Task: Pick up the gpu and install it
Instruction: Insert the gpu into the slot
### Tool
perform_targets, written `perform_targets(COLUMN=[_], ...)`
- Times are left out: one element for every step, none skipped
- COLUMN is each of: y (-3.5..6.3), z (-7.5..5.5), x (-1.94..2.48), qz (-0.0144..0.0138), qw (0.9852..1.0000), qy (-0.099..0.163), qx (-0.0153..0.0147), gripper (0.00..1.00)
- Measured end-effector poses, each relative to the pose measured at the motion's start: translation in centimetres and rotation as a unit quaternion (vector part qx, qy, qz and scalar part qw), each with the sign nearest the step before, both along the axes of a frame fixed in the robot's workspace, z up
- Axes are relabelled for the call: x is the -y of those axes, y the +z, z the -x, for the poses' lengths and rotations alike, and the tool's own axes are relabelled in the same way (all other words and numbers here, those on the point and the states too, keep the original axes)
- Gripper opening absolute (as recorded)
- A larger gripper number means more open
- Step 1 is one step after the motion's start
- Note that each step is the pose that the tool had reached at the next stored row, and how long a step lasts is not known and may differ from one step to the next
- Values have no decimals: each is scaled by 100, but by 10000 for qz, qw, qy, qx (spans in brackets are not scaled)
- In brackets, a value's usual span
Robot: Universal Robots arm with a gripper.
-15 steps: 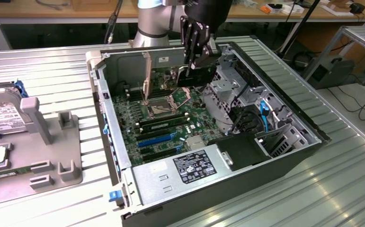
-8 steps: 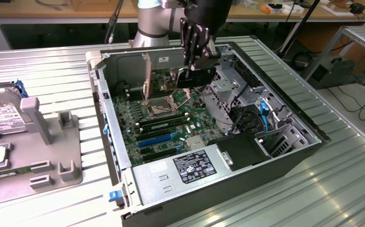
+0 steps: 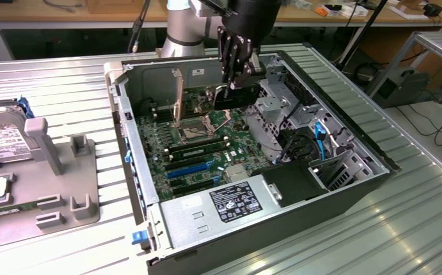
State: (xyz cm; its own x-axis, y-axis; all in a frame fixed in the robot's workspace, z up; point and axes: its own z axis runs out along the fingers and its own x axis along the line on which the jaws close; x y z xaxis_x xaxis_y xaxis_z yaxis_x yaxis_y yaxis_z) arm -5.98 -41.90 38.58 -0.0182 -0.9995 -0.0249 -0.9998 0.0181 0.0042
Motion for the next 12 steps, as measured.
perform_targets(y=[-7, -12, -19, -24, -33, -41, -46, -52, -59, -63, -67, -71], z=[0, 0, 2, 3, 4, 10, 16, 24, 34, 40, 46, 52], x=[0, 0, 0, 0, 0, 0, 0, 0, 0, 0, 0, 0], qz=[0, 0, 0, 0, 0, 0, 0, 0, 0, 0, 0, 0], qw=[10000, 10000, 10000, 10000, 10000, 10000, 10000, 10000, 10000, 10000, 10000, 10000], qy=[0, 0, -1, 0, 0, -1, 0, 0, 0, 0, 0, 0], qx=[2, 4, 8, 12, 17, 21, 23, 26, 30, 32, 34, 36], gripper=[27, 27, 27, 27, 27, 27, 27, 27, 27, 27, 27, 27])
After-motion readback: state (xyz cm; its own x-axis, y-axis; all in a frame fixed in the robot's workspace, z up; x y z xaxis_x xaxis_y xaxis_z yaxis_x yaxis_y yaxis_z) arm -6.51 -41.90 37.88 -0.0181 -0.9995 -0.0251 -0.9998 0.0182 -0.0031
